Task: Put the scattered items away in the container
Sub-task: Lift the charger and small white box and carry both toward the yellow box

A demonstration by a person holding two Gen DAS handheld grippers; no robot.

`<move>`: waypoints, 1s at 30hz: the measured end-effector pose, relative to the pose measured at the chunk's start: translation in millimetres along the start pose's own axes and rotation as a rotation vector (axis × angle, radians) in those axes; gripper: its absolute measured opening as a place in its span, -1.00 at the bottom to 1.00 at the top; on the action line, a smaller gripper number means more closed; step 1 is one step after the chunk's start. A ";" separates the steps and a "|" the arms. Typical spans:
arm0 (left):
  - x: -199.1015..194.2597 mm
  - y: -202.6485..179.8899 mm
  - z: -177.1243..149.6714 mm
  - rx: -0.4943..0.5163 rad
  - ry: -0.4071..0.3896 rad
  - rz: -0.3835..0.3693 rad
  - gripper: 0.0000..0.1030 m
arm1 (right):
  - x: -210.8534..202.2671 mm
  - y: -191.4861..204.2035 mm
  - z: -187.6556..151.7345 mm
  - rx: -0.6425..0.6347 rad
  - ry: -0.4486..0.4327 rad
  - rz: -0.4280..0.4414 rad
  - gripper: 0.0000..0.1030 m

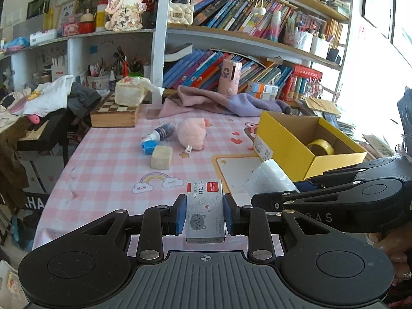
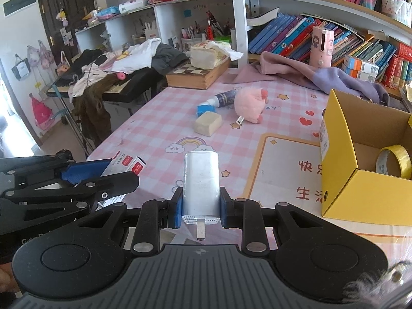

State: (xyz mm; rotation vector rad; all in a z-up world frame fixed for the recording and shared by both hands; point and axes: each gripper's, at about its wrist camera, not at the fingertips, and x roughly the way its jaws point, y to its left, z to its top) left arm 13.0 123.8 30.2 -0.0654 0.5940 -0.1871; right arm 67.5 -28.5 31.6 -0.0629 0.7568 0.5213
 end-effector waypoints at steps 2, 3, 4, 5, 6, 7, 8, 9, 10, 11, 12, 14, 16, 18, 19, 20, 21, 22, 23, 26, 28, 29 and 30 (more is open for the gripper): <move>-4.4 -0.6 -1.9 -0.002 -0.005 -0.003 -0.45 | -3.7 4.1 -0.9 -0.010 0.002 -0.003 -0.52; -5.8 -1.0 -2.9 -0.005 -0.006 -0.006 -0.45 | -5.3 6.1 -2.0 -0.017 0.004 -0.005 -0.52; -6.6 -1.6 -3.7 -0.008 -0.006 -0.010 -0.45 | -7.4 7.5 -3.3 -0.023 0.006 -0.006 -0.52; -7.5 -2.4 -4.6 -0.010 -0.005 -0.014 -0.45 | -9.7 9.0 -4.9 -0.028 0.007 -0.008 -0.52; -8.2 -3.3 -5.4 -0.010 -0.005 -0.019 -0.45 | -11.5 9.4 -6.3 -0.030 0.008 -0.011 -0.52; -8.8 -4.8 -5.9 -0.008 -0.004 -0.027 -0.45 | -13.8 9.2 -8.2 -0.030 0.008 -0.016 -0.52; -9.5 -6.6 -6.6 -0.004 -0.004 -0.034 -0.45 | -16.1 8.3 -10.2 -0.025 0.008 -0.022 -0.52; -9.8 -8.8 -7.3 0.002 -0.003 -0.043 -0.45 | -18.1 6.7 -12.2 -0.017 0.007 -0.030 -0.52; -9.6 -11.0 -8.2 0.008 0.000 -0.050 -0.45 | -19.7 4.4 -13.8 -0.008 0.008 -0.037 -0.52; -9.0 -13.5 -8.8 0.013 0.004 -0.058 -0.45 | -21.5 1.9 -16.3 0.004 0.010 -0.046 -0.52; -8.3 -16.0 -9.2 0.019 0.007 -0.068 -0.45 | -22.5 -0.7 -18.5 0.013 0.013 -0.052 -0.52; -6.4 -22.1 -10.1 0.032 0.015 -0.090 -0.45 | -26.4 -5.0 -24.7 0.030 0.019 -0.068 -0.52; -4.9 -29.2 -11.1 0.050 0.022 -0.113 -0.45 | -30.8 -9.9 -30.1 0.047 0.021 -0.083 -0.51; -4.0 -37.1 -12.3 0.071 0.026 -0.138 -0.45 | -35.8 -15.8 -35.5 0.070 0.019 -0.100 -0.52; -3.6 -40.1 -12.8 0.079 0.028 -0.148 -0.45 | -38.2 -18.6 -38.1 0.081 0.020 -0.108 -0.52; -3.0 -43.3 -13.2 0.087 0.030 -0.157 -0.45 | -40.8 -21.9 -40.9 0.095 0.020 -0.118 -0.52; -2.3 -46.4 -13.4 0.093 0.032 -0.167 -0.45 | -43.1 -24.9 -43.1 0.106 0.020 -0.126 -0.51; -1.5 -49.8 -13.5 0.100 0.034 -0.177 -0.45 | -45.9 -27.9 -45.8 0.116 0.018 -0.134 -0.51; -0.7 -53.1 -13.7 0.107 0.035 -0.186 -0.45 | -48.3 -29.6 -48.1 0.124 0.016 -0.143 -0.52; 1.9 -64.0 -14.5 0.126 0.041 -0.220 -0.45 | -56.0 -36.3 -55.1 0.145 0.012 -0.168 -0.52; 4.7 -74.1 -14.8 0.146 0.051 -0.251 -0.45 | -62.4 -41.6 -61.0 0.164 0.010 -0.189 -0.52; 6.7 -80.9 -14.6 0.163 0.060 -0.271 -0.45 | -65.7 -45.2 -63.8 0.177 0.010 -0.200 -0.51; 8.3 -87.6 -14.5 0.180 0.065 -0.290 -0.45 | -69.7 -49.5 -67.3 0.195 0.011 -0.214 -0.52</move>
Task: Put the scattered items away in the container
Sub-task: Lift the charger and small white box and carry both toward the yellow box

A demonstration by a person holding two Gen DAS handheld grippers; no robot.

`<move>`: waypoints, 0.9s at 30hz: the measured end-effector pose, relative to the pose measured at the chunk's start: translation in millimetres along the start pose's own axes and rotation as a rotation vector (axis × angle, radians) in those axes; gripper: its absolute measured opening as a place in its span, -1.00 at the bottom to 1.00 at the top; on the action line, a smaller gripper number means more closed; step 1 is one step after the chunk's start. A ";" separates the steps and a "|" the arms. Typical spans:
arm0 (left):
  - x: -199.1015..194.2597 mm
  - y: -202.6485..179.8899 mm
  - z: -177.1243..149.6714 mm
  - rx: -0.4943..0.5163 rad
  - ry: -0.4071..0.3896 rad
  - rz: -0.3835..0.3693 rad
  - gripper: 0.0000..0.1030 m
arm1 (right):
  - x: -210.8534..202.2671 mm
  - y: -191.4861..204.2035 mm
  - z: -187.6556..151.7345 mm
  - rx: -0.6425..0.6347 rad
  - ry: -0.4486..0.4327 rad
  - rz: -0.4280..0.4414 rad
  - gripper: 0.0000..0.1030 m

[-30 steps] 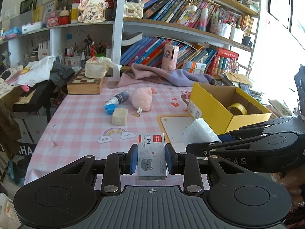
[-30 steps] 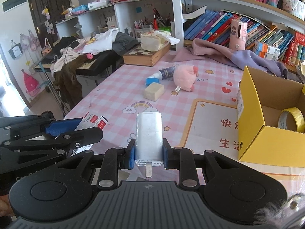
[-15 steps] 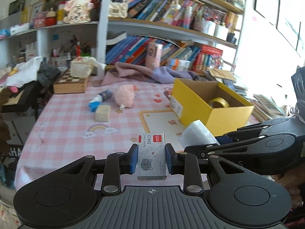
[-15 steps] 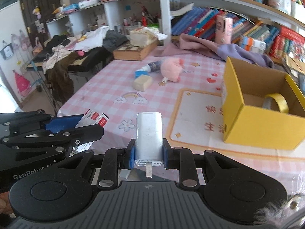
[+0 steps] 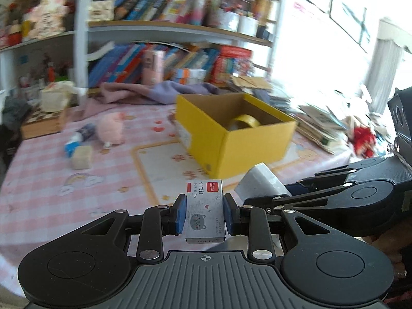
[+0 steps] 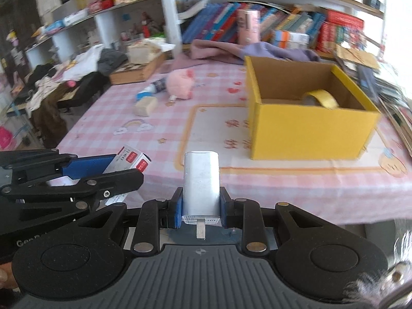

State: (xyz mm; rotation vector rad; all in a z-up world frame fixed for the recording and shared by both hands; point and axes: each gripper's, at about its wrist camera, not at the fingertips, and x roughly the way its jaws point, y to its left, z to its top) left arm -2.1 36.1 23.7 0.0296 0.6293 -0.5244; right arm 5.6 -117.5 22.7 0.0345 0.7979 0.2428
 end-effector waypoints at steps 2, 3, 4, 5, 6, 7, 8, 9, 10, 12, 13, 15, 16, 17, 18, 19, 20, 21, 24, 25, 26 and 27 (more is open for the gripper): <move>6.1 -12.2 2.3 0.036 0.009 -0.035 -0.46 | -5.8 -11.0 -5.9 0.036 0.001 -0.027 -0.52; 9.2 -17.4 3.0 0.050 0.015 -0.052 -0.46 | -8.7 -16.8 -8.7 0.055 0.001 -0.042 -0.52; 12.1 -22.1 3.4 0.060 0.020 -0.069 -0.46 | -11.8 -22.9 -11.6 0.076 0.000 -0.055 -0.52; 15.1 -26.2 3.3 0.067 0.026 -0.084 -0.46 | -15.0 -28.7 -14.3 0.097 0.000 -0.070 -0.52; 17.8 -29.8 3.3 0.071 0.032 -0.099 -0.46 | -18.4 -33.9 -17.3 0.114 -0.001 -0.084 -0.52; 20.4 -33.3 3.4 0.075 0.037 -0.113 -0.46 | -21.8 -39.0 -20.0 0.131 -0.001 -0.099 -0.52; 23.1 -36.9 3.7 0.079 0.040 -0.127 -0.46 | -25.2 -44.2 -22.7 0.147 -0.002 -0.113 -0.52; 25.6 -40.5 4.1 0.084 0.043 -0.141 -0.46 | -28.3 -48.2 -25.0 0.159 -0.002 -0.124 -0.52; 28.1 -44.7 4.7 0.091 0.046 -0.156 -0.46 | -31.2 -52.4 -27.0 0.172 -0.003 -0.137 -0.52; 32.6 -53.2 6.4 0.105 0.049 -0.185 -0.46 | -38.2 -61.0 -30.9 0.195 -0.005 -0.162 -0.52; 34.5 -57.4 7.5 0.111 0.048 -0.199 -0.46 | -40.6 -64.2 -31.8 0.203 -0.006 -0.173 -0.52; 37.9 -64.4 9.0 0.121 0.046 -0.222 -0.46 | -46.4 -71.2 -33.8 0.216 -0.010 -0.196 -0.52; 39.8 -67.3 9.7 0.123 0.047 -0.230 -0.46 | -48.5 -73.5 -34.9 0.219 -0.010 -0.205 -0.52; 41.6 -70.0 10.4 0.125 0.047 -0.238 -0.46 | -50.2 -75.8 -35.9 0.221 -0.009 -0.212 -0.52; 43.3 -73.0 10.8 0.128 0.048 -0.245 -0.46 | -51.7 -77.5 -37.0 0.223 -0.009 -0.218 -0.52; 44.5 -75.7 11.4 0.131 0.049 -0.251 -0.46 | -53.2 -79.8 -38.2 0.227 -0.008 -0.224 -0.52; 45.5 -78.5 11.9 0.136 0.050 -0.256 -0.46 | -54.3 -81.9 -39.3 0.231 -0.006 -0.229 -0.52; 46.0 -81.1 12.2 0.141 0.049 -0.261 -0.46 | -55.4 -83.9 -40.2 0.236 -0.005 -0.233 -0.52; 47.9 -87.0 13.8 0.149 0.047 -0.273 -0.45 | -58.6 -89.1 -41.3 0.245 -0.007 -0.247 -0.52; 48.9 -88.7 14.4 0.150 0.046 -0.277 -0.46 | -59.9 -90.7 -41.7 0.247 -0.008 -0.250 -0.52; 49.9 -90.1 15.2 0.150 0.044 -0.280 -0.46 | -61.0 -91.6 -41.8 0.247 -0.010 -0.254 -0.52; 50.7 -91.1 15.9 0.150 0.041 -0.284 -0.46 | -62.1 -92.3 -41.7 0.246 -0.011 -0.258 -0.52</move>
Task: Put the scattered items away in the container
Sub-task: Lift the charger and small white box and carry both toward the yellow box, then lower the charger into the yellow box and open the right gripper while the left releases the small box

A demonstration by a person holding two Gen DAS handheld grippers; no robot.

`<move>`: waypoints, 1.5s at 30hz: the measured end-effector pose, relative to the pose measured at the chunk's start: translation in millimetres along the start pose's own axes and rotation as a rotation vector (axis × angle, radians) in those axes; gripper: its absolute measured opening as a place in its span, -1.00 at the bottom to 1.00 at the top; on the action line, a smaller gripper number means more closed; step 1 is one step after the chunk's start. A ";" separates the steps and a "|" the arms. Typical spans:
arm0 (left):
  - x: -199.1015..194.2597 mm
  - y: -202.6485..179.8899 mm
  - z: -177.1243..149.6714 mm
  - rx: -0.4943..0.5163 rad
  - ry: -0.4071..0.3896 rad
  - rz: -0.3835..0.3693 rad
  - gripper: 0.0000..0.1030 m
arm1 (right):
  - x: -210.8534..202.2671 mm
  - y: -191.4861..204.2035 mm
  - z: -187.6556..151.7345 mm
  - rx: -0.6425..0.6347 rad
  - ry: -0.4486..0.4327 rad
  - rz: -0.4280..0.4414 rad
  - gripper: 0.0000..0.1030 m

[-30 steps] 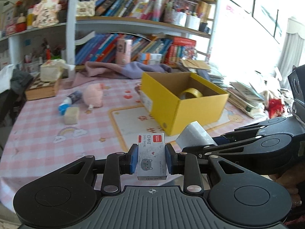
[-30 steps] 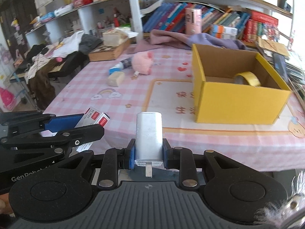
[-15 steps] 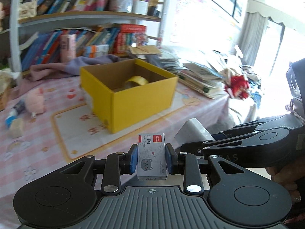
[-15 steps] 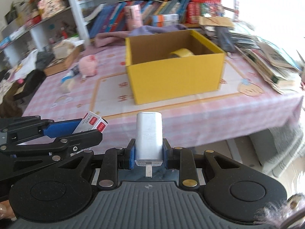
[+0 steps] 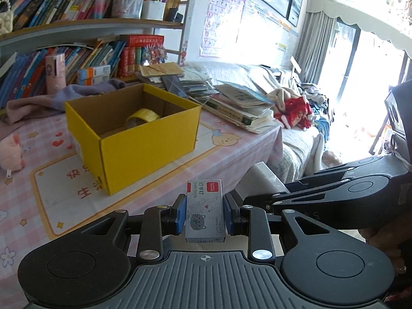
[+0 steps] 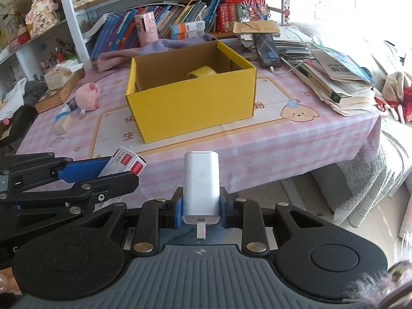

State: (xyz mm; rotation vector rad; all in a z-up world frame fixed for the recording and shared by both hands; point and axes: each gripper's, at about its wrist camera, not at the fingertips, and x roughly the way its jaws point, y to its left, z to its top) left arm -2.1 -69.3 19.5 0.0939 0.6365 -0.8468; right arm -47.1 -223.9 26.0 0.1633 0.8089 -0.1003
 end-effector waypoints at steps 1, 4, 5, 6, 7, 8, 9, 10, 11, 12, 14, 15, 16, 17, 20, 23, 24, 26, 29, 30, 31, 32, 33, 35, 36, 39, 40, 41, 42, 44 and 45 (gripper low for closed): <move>1.3 -0.8 0.5 0.000 -0.002 -0.005 -0.46 | -0.8 -1.3 0.0 0.000 -0.002 -0.004 -0.52; 9.1 -2.6 2.9 0.001 0.008 -0.019 -0.45 | 1.6 -6.0 1.2 0.006 0.006 -0.014 -0.52; 12.1 -3.1 4.3 0.006 0.011 -0.022 -0.45 | 3.1 -8.1 1.8 0.009 0.008 -0.015 -0.52; 14.5 -3.5 5.7 0.011 0.013 -0.025 -0.46 | 4.4 -9.9 2.6 0.012 0.009 -0.016 -0.52; 16.8 -3.9 7.2 0.016 0.015 -0.026 -0.45 | 6.1 -11.9 3.5 0.016 0.010 -0.015 -0.52; 19.3 -4.0 8.7 0.020 0.018 -0.028 -0.45 | 8.1 -13.4 4.4 0.021 0.010 -0.015 -0.52; 21.7 -3.7 10.2 0.023 0.019 -0.028 -0.45 | 10.5 -15.6 6.0 0.026 0.011 -0.014 -0.52; 24.3 -3.0 11.8 0.025 0.020 -0.028 -0.45 | 12.3 -17.6 7.5 0.030 0.011 -0.014 -0.52; 27.2 -2.1 13.5 0.025 0.020 -0.026 -0.45 | 14.7 -19.4 9.5 0.032 0.011 -0.013 -0.52; 30.5 -1.1 15.3 0.025 0.022 -0.024 -0.45 | 17.1 -21.0 11.7 0.032 0.011 -0.011 -0.52; 36.8 0.6 18.9 0.024 0.025 -0.021 -0.45 | 23.4 -24.3 16.8 0.029 0.013 -0.005 -0.52; 39.9 1.3 20.9 0.025 0.025 -0.019 -0.45 | 27.0 -25.9 19.4 0.027 0.014 -0.002 -0.52; 42.7 1.7 23.0 0.026 0.023 -0.016 -0.45 | 30.2 -27.4 22.0 0.025 0.016 0.001 -0.52; 45.7 2.0 25.2 0.026 0.021 -0.012 -0.45 | 34.7 -29.6 25.2 0.023 0.020 0.005 -0.52; 53.6 5.0 34.2 0.020 0.011 0.002 -0.45 | 45.7 -34.2 35.3 0.009 0.027 0.020 -0.52; 61.8 11.7 43.7 -0.008 -0.004 0.024 -0.45 | 55.9 -34.6 47.8 -0.043 0.016 0.027 -0.52; 64.7 14.6 47.4 -0.023 -0.010 0.031 -0.46 | 58.2 -34.8 51.9 -0.061 0.009 0.031 -0.52; 69.1 18.8 55.1 -0.041 -0.022 0.043 -0.45 | 62.4 -35.6 60.8 -0.095 -0.008 0.043 -0.52; 77.1 24.7 69.6 -0.058 -0.037 0.061 -0.45 | 69.7 -44.2 77.3 -0.104 -0.026 0.081 -0.52; 79.7 25.8 74.4 -0.059 -0.046 0.072 -0.45 | 73.0 -47.3 83.5 -0.106 -0.030 0.090 -0.52; 81.6 26.2 78.2 -0.060 -0.053 0.083 -0.45 | 76.3 -49.9 89.8 -0.108 -0.033 0.098 -0.52; 83.5 26.7 82.0 -0.059 -0.060 0.095 -0.45 | 79.5 -52.2 96.1 -0.112 -0.038 0.107 -0.52; 85.5 27.7 85.9 -0.059 -0.066 0.109 -0.45 | 82.3 -54.0 101.9 -0.117 -0.043 0.116 -0.52; 89.3 30.7 94.2 -0.065 -0.078 0.139 -0.45 | 87.2 -56.6 114.1 -0.133 -0.055 0.136 -0.52; 90.8 32.2 98.5 -0.070 -0.086 0.155 -0.45 | 89.5 -57.9 120.5 -0.144 -0.064 0.147 -0.52; 95.3 36.7 110.8 -0.090 -0.106 0.196 -0.45 | 96.3 -59.6 139.9 -0.186 -0.095 0.170 -0.52; 96.5 38.6 114.3 -0.099 -0.111 0.204 -0.45 | 98.2 -59.6 145.6 -0.203 -0.108 0.173 -0.52; 97.9 40.3 117.9 -0.104 -0.116 0.216 -0.45 | 101.0 -59.8 152.7 -0.220 -0.120 0.181 -0.52; 99.9 41.9 122.0 -0.103 -0.119 0.234 -0.45 | 104.0 -60.2 158.6 -0.231 -0.128 0.193 -0.52; 103.9 44.4 128.2 -0.094 -0.120 0.271 -0.45 | 111.0 -61.1 171.2 -0.252 -0.143 0.223 -0.51; 106.3 46.7 131.5 -0.092 -0.118 0.291 -0.45 | 115.2 -61.6 177.2 -0.262 -0.146 0.237 -0.52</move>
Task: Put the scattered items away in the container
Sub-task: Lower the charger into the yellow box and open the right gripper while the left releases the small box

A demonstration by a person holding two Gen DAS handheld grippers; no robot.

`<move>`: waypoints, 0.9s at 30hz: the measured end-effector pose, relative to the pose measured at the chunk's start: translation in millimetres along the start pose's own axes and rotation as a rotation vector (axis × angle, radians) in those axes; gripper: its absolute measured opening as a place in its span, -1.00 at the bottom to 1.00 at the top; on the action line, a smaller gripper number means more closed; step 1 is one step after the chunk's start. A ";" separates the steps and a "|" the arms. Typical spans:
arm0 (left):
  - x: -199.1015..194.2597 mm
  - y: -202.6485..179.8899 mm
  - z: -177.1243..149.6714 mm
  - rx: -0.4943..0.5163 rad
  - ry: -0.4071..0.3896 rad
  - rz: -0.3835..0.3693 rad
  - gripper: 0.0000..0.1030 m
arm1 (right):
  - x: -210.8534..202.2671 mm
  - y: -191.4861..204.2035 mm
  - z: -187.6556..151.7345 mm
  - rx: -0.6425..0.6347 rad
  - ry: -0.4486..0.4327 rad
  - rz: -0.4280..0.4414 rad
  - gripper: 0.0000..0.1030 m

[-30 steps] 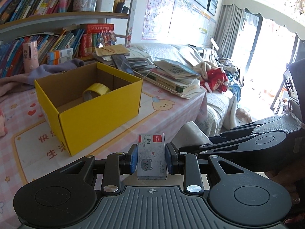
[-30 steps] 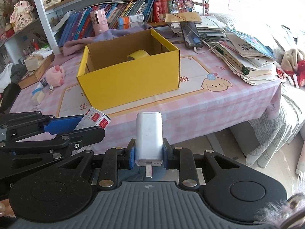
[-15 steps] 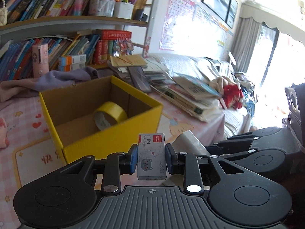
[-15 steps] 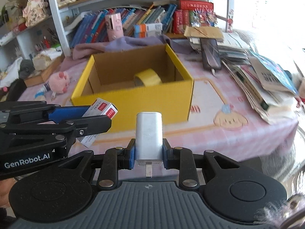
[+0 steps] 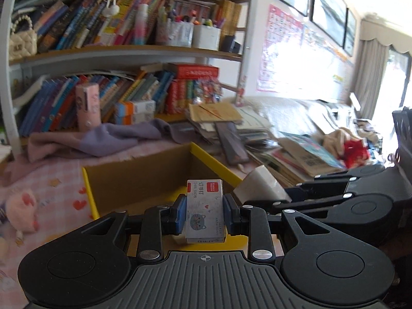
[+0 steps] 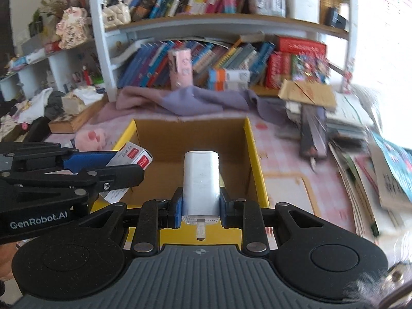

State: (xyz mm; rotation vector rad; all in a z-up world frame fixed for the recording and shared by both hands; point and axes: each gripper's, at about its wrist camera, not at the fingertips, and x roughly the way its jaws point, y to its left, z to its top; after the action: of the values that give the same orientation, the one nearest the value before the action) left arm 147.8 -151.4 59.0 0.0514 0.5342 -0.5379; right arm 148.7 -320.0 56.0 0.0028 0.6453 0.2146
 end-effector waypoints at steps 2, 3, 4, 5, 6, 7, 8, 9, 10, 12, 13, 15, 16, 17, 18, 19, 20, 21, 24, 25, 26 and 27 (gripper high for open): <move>6.1 3.7 4.9 0.002 0.005 0.038 -0.45 | 9.6 -4.8 9.4 -0.017 -0.003 0.030 -0.52; 10.1 6.2 7.2 0.000 0.011 0.060 -0.45 | 15.4 -6.8 14.5 -0.026 -0.002 0.041 -0.52; 13.7 9.0 8.6 -0.002 0.019 0.080 -0.45 | 20.6 -8.7 18.9 -0.034 -0.001 0.053 -0.52; 17.9 12.3 9.6 -0.008 0.031 0.098 -0.45 | 25.9 -10.6 23.2 -0.041 0.000 0.068 -0.52; 22.9 15.6 10.4 -0.015 0.046 0.117 -0.45 | 31.0 -11.8 26.9 -0.045 0.002 0.083 -0.52; 27.7 18.2 10.5 -0.020 0.060 0.134 -0.45 | 36.5 -12.9 29.6 -0.048 0.006 0.099 -0.52; 32.5 19.7 10.3 -0.019 0.075 0.153 -0.45 | 44.8 -14.5 33.9 -0.051 0.015 0.120 -0.52; 37.7 20.5 9.9 -0.016 0.093 0.171 -0.45 | 52.6 -15.8 37.5 -0.054 0.024 0.138 -0.52; 43.7 21.0 9.2 -0.013 0.112 0.189 -0.45 | 60.2 -16.7 40.7 -0.057 0.033 0.156 -0.52; 56.6 21.4 7.9 -0.003 0.152 0.215 -0.45 | 82.7 -14.6 48.8 -0.078 0.055 0.173 -0.52; 62.7 21.1 7.3 0.008 0.172 0.226 -0.45 | 94.7 -11.3 52.6 -0.098 0.068 0.160 -0.52; 74.9 19.3 5.8 0.044 0.212 0.246 -0.45 | 116.0 -6.6 59.3 -0.113 0.093 0.171 -0.52; 80.6 18.6 4.9 0.062 0.230 0.255 -0.45 | 125.8 -4.1 61.6 -0.119 0.113 0.183 -0.52; 85.8 18.6 4.0 0.078 0.247 0.265 -0.45 | 135.9 -1.7 63.8 -0.124 0.134 0.197 -0.52; 90.7 18.9 3.2 0.089 0.261 0.275 -0.45 | 146.3 1.4 65.8 -0.135 0.159 0.215 -0.52; 95.1 19.6 2.4 0.092 0.275 0.283 -0.45 | 155.9 4.6 67.1 -0.145 0.187 0.227 -0.52; 98.4 20.5 1.3 0.090 0.285 0.290 -0.45 | 165.1 7.7 68.5 -0.154 0.212 0.241 -0.52; 100.7 21.3 0.0 0.084 0.293 0.295 -0.45 | 173.4 10.7 69.6 -0.168 0.238 0.256 -0.52; 107.5 21.9 -5.2 0.072 0.323 0.303 -0.45 | 197.0 20.3 68.8 -0.206 0.320 0.290 -0.52; 109.5 21.6 -6.5 0.070 0.332 0.304 -0.45 | 202.8 22.4 67.6 -0.211 0.346 0.298 -0.52; 111.5 21.2 -7.9 0.065 0.342 0.304 -0.45 | 210.1 24.8 66.4 -0.220 0.372 0.305 -0.52; 113.5 21.0 -9.7 0.060 0.352 0.306 -0.45 | 215.5 26.5 65.4 -0.226 0.393 0.311 -0.52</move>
State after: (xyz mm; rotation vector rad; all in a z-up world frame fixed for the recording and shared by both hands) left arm 236.2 -185.4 -7.7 0.2842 0.8367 -0.2437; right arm 350.0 -247.0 -18.4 -0.1607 1.0091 0.5970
